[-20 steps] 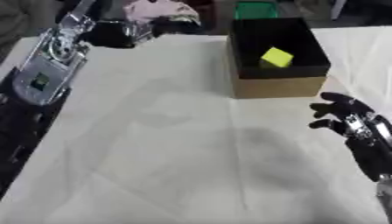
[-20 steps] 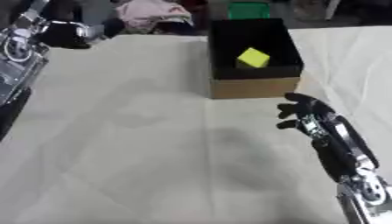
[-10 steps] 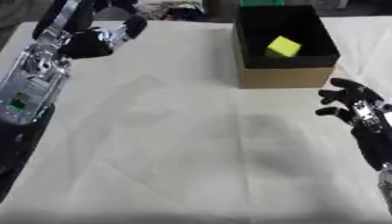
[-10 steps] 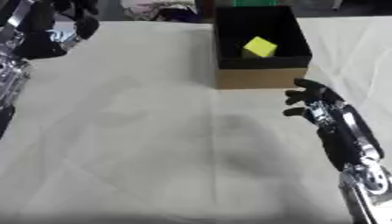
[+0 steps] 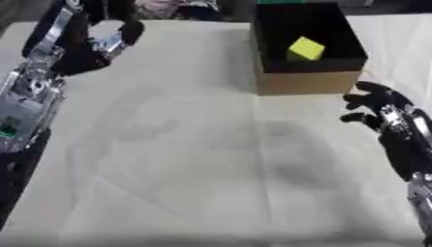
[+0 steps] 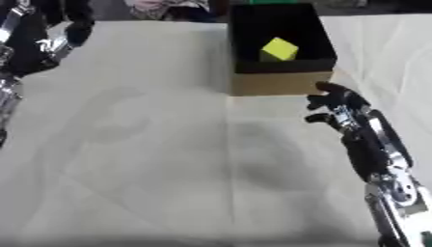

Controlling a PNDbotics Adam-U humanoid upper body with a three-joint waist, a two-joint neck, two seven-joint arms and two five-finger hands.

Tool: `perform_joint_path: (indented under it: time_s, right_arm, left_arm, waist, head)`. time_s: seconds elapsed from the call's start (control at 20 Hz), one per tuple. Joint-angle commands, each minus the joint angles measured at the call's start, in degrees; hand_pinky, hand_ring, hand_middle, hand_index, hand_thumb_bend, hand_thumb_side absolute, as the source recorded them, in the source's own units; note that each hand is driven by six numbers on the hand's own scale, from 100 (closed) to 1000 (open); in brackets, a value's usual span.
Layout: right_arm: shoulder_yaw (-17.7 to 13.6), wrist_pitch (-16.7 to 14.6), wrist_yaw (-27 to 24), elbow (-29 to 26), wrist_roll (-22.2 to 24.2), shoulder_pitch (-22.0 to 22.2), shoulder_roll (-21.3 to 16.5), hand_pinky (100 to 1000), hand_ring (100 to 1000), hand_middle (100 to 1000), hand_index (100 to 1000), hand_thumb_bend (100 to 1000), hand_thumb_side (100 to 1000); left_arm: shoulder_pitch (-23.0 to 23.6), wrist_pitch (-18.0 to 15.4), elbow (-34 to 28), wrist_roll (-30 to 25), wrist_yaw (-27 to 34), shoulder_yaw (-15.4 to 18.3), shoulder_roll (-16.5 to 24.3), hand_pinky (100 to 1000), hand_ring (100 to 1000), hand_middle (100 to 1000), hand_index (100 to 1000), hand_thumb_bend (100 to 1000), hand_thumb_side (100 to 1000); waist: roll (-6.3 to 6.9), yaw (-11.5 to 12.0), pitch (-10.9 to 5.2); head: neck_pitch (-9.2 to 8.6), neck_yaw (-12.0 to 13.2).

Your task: Pick up objects on the table and place them in the box.

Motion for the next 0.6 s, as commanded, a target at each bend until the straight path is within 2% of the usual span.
perform_joint_path:
  time_s: [0.05,0.6]
  right_arm:
    - [-0.57,-0.02,0.19,-1.2,-0.27,-0.52,-0.35,661,855,568,840,100,691]
    - [-0.64,0.01,0.29,-1.14,-0.46,-0.58,-0.36,662,856,569,839,100,689]
  left_arm:
    - [-0.4,0.04,-0.19,-0.16,-0.42,0.62,0.64,733,598,578,716,498,530]
    - [-0.22,-0.08,0.05,-0.2,-0.7,0.68,0.62,734,601,582,716,496,534]
  waist:
    - [-0.1,0.11,-0.6]
    - [0.1,0.27,-0.59]
  head:
    - [0.3,-0.79]
    - [0.3,-1.06]
